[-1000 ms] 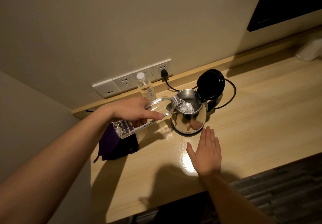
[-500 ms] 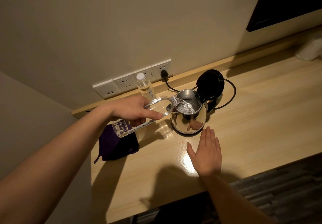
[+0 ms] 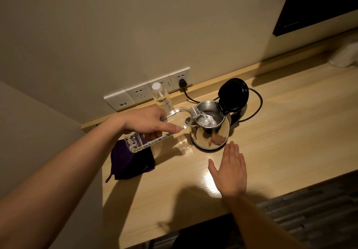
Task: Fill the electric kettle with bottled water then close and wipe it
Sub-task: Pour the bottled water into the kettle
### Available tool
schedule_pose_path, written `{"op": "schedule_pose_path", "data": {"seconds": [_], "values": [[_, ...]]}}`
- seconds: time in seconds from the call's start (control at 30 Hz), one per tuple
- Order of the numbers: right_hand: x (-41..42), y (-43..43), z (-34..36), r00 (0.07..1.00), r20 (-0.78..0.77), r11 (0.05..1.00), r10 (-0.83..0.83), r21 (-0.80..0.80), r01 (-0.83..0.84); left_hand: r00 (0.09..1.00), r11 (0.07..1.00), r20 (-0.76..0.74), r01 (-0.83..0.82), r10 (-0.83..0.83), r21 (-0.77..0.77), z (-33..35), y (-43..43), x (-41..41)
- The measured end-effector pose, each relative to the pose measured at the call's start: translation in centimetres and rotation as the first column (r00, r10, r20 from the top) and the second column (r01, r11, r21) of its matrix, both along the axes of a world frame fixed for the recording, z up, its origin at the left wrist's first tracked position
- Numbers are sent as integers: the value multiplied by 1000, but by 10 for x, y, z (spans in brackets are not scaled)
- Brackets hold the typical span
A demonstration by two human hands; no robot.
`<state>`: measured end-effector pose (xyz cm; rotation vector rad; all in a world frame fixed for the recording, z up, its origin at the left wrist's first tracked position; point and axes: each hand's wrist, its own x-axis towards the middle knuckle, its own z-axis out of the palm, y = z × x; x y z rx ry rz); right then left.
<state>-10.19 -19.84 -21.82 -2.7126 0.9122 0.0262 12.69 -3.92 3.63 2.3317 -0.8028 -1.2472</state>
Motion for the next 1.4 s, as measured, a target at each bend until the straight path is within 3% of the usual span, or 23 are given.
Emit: {"op": "schedule_pose_path", "data": {"seconds": [1.4], "values": [[0, -1, -2, 1000, -12, 1000, 14, 14, -14, 999, 993, 28, 27, -31, 116, 6, -7, 4]]}}
